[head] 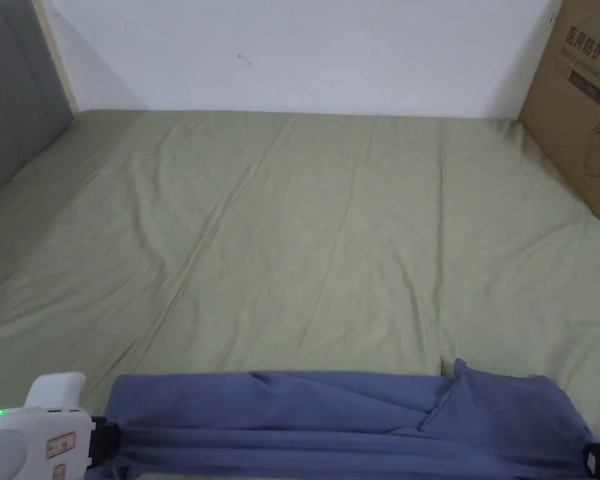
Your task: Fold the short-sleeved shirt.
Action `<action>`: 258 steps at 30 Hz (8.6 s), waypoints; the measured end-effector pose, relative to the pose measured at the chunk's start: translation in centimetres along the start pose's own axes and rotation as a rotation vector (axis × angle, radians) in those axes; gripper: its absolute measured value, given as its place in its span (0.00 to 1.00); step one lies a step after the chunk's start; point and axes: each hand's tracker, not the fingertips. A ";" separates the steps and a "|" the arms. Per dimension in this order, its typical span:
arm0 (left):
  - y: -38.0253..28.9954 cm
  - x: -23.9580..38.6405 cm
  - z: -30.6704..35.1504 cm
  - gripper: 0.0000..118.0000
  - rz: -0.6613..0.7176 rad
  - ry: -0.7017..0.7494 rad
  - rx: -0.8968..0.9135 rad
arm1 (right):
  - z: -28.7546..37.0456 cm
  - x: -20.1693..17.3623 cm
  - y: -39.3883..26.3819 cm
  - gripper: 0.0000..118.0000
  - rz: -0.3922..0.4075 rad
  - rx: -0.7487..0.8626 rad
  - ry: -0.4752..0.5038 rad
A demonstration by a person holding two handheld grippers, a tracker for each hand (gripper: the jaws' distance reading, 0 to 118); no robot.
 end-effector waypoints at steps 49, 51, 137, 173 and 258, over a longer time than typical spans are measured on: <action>1.6 -0.4 0.0 0.07 0.248 -0.052 0.066 | 4.0 -13.5 0.6 0.00 -0.050 0.143 0.194; 2.8 1.1 2.4 0.07 0.223 -0.125 0.131 | 4.5 -12.5 0.7 0.00 -0.089 0.156 0.203; 3.1 9.5 -10.9 0.10 0.269 -0.719 -0.251 | 6.6 -10.5 -0.5 0.00 -0.115 0.063 0.144; 8.9 20.5 -0.2 0.10 -0.099 -0.635 -0.071 | 6.9 -8.7 -1.7 0.00 -0.133 0.079 0.152; 2.8 11.6 -8.4 0.93 0.131 -0.676 -0.174 | -4.0 -21.3 4.1 0.00 0.093 -0.066 0.257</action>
